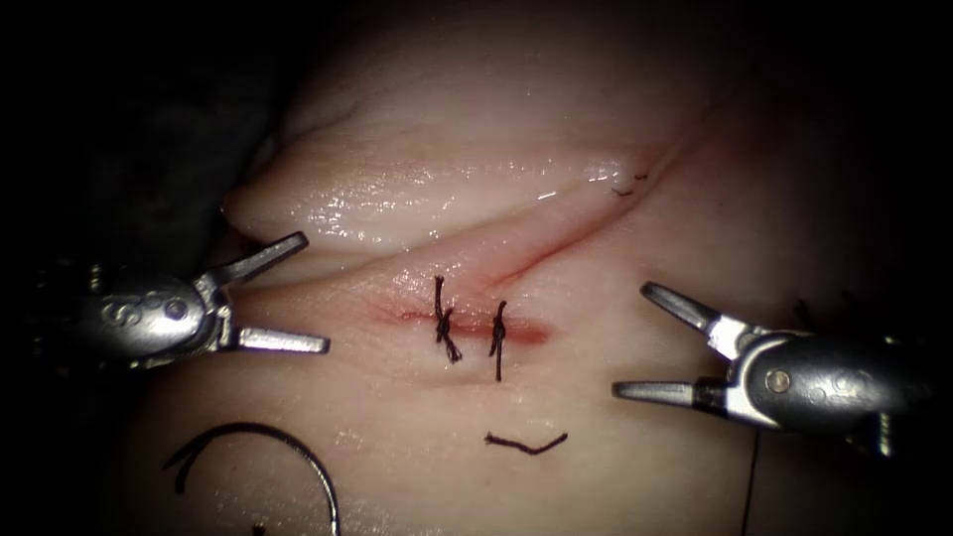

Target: Wound Closure

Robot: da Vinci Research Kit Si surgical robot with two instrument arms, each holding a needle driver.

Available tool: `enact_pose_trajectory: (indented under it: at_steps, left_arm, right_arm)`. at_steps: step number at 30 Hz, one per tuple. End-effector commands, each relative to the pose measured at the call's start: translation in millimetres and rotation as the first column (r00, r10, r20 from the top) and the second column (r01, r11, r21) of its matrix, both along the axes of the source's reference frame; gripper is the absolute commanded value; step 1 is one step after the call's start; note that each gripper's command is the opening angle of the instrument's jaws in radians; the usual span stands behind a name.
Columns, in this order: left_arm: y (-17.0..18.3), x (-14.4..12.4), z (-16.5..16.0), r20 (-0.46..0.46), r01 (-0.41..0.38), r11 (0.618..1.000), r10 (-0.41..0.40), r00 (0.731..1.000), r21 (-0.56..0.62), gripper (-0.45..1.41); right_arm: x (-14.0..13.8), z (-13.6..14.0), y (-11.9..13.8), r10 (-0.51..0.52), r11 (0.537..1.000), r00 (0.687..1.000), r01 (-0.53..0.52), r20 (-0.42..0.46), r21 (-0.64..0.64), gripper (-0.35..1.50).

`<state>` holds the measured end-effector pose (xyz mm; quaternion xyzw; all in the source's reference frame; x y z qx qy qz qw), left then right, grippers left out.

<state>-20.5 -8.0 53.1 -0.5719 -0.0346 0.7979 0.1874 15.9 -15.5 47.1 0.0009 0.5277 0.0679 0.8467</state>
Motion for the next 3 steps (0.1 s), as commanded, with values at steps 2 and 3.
enact_pose_trajectory:
  at_steps: [2,3]
  left_arm:
    - [-0.5,-0.6,0.6,0.001,-0.001,1.0,0.001,1.0,0.001,0.78]
    - [-0.5,-0.6,0.6,0.001,0.0,1.0,0.0,1.0,0.001,0.78]
  right_arm:
    - [0.7,0.5,-0.3,-0.001,1.0,1.0,0.001,-0.002,0.0,1.06]
    - [0.7,0.5,-0.3,-0.001,1.0,1.0,0.001,-0.002,0.0,1.06]
